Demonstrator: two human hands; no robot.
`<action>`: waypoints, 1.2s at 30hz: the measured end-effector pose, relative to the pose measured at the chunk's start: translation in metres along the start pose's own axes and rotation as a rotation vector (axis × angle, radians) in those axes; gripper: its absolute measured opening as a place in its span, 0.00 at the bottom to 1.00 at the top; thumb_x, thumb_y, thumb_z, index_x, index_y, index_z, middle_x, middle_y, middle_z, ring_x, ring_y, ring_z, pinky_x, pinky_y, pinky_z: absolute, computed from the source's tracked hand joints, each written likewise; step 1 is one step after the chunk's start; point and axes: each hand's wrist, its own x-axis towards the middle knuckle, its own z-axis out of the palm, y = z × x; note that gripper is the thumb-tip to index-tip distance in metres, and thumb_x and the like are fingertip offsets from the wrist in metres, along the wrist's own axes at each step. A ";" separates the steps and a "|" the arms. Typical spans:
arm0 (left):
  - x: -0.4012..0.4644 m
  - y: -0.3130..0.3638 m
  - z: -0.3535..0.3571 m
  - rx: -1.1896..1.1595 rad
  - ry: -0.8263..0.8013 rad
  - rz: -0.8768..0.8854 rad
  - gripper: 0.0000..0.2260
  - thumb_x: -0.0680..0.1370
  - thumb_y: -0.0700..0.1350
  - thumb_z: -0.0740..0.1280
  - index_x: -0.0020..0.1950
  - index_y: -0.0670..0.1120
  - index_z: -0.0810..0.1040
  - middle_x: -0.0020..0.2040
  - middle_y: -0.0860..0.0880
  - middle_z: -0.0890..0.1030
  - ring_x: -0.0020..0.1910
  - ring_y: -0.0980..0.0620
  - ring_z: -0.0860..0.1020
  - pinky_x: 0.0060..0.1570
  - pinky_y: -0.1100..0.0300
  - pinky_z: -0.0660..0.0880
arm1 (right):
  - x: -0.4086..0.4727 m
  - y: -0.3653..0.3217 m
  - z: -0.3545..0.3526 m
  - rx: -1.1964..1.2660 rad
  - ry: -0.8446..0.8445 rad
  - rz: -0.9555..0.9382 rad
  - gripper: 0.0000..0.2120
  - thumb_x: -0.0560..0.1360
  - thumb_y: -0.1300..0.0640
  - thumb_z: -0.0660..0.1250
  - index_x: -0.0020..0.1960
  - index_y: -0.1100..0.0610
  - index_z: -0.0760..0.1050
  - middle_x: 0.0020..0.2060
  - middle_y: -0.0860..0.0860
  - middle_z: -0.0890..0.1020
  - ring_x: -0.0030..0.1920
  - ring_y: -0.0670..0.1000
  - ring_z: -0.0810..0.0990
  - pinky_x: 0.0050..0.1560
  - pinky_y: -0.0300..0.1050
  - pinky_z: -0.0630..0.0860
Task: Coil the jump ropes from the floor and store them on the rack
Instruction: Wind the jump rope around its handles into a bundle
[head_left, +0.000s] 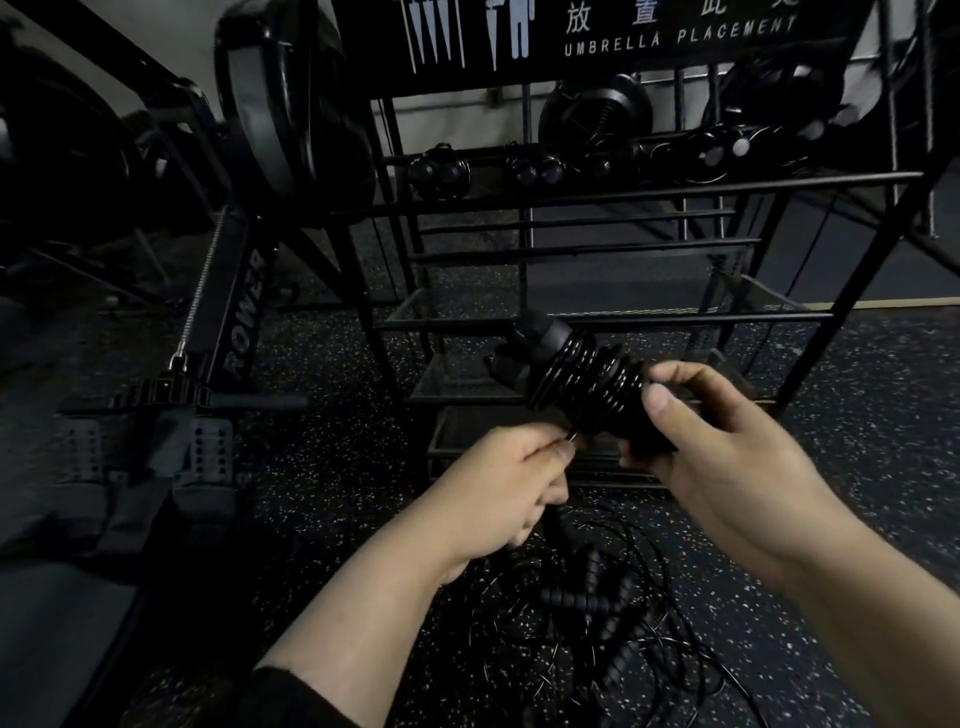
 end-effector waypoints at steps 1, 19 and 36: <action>0.002 -0.002 0.000 0.017 0.017 -0.011 0.13 0.87 0.46 0.58 0.55 0.37 0.75 0.31 0.53 0.67 0.26 0.56 0.59 0.25 0.61 0.54 | -0.001 0.000 0.002 -0.012 0.017 0.000 0.25 0.71 0.49 0.74 0.62 0.59 0.72 0.52 0.59 0.83 0.50 0.56 0.84 0.49 0.50 0.78; -0.006 0.003 -0.019 0.807 0.221 0.125 0.07 0.79 0.52 0.66 0.48 0.54 0.84 0.36 0.55 0.81 0.28 0.58 0.74 0.31 0.62 0.69 | 0.000 0.005 -0.001 -0.516 0.079 0.073 0.17 0.75 0.43 0.70 0.62 0.43 0.81 0.51 0.43 0.87 0.53 0.44 0.86 0.60 0.48 0.79; -0.022 0.020 -0.059 0.514 0.037 0.322 0.05 0.71 0.48 0.79 0.42 0.51 0.85 0.40 0.57 0.84 0.40 0.62 0.79 0.43 0.65 0.75 | -0.008 -0.010 -0.007 -0.907 -0.521 0.195 0.23 0.70 0.39 0.73 0.64 0.27 0.76 0.63 0.26 0.77 0.68 0.28 0.69 0.71 0.34 0.62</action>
